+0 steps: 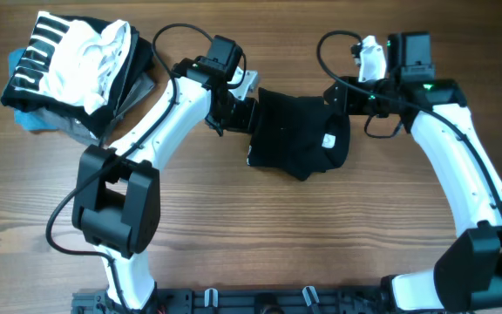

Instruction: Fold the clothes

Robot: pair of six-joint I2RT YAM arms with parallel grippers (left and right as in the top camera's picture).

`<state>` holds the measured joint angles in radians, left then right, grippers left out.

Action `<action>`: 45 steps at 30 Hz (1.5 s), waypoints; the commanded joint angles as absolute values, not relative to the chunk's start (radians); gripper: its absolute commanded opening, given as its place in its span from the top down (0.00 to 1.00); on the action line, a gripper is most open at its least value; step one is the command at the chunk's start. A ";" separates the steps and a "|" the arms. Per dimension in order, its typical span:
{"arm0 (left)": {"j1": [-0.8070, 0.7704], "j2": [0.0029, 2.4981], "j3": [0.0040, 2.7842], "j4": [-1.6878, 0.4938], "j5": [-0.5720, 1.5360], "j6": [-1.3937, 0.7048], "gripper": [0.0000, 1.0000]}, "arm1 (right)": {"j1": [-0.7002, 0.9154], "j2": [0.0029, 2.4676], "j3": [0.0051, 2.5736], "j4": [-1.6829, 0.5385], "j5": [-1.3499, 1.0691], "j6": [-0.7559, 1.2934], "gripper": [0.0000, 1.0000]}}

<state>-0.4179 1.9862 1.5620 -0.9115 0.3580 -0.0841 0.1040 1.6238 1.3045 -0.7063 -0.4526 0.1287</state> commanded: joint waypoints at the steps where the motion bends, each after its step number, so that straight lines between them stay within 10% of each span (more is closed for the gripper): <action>1: -0.431 2.000 1.555 -0.909 0.374 -0.083 0.25 | 0.121 1.702 1.302 -0.704 -0.495 0.107 0.65; 28: -0.431 2.000 1.555 -0.915 0.374 -0.083 0.15 | 0.121 1.745 1.301 -0.717 -0.481 0.109 0.65; 34: -0.431 2.000 1.556 -0.923 0.374 -0.083 0.12 | 0.121 1.866 1.300 -0.707 -0.397 0.138 0.87; 45: -0.431 2.002 1.555 -0.892 0.374 -0.083 0.07 | 0.120 2.050 1.300 -0.704 -0.368 0.255 0.93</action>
